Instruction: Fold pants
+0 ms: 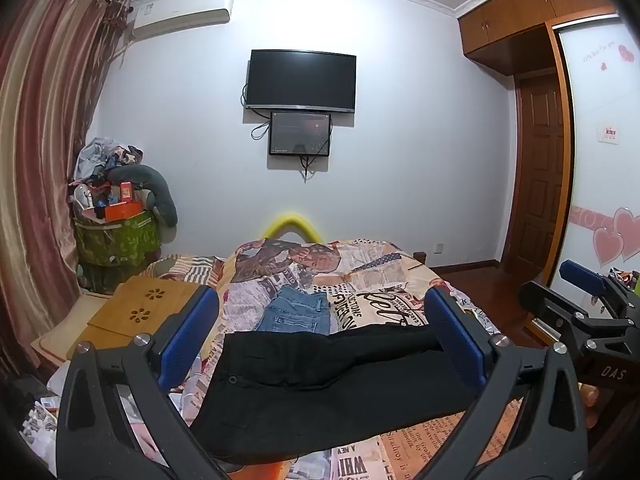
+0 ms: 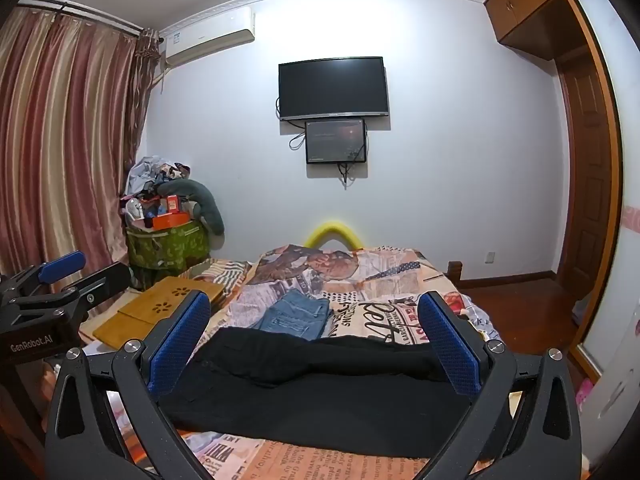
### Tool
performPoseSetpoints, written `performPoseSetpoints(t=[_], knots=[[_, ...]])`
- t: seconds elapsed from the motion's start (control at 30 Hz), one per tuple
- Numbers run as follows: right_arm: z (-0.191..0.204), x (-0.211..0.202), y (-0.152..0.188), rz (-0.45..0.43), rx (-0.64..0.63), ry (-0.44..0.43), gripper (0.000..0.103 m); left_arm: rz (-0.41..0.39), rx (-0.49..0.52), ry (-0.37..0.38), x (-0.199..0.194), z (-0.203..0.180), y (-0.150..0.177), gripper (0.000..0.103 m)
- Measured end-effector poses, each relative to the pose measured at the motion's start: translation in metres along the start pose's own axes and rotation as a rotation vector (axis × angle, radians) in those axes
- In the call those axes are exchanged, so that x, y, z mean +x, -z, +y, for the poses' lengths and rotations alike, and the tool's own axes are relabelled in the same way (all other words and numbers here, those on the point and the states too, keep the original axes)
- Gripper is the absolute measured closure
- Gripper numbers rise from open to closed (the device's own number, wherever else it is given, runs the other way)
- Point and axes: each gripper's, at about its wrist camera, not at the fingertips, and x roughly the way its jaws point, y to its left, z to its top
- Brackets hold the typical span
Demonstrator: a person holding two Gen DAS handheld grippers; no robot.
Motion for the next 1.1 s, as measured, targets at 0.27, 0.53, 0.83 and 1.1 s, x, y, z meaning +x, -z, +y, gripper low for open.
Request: performPoseSetpoints(t=[0.27, 0.53, 0.83, 1.1], knots=[[0.0003, -0.0003, 0.0011, -0.001, 0.002, 0.001, 0.0, 0.0, -0.004, -0.002, -0.0012, 0.0019, -0.0004, 0.0], [-0.0056, -0.0039, 0.0023, -0.001, 0.004, 0.002, 0.0, 0.002, -0.012, 0.0, 0.0013, 0.0086, 0.0016, 0.0], [-0.0043, -0.0038, 0.0033, -0.001, 0.004, 0.002, 0.0, -0.001, -0.007, 0.001, -0.0027, 0.0091, 0.0026, 0.0], [-0.0041, -0.0036, 0.0036, -0.002, 0.004, 0.003, 0.0, -0.001, -0.011, 0.0, 0.0052, 0.0049, 0.0057, 0.0]])
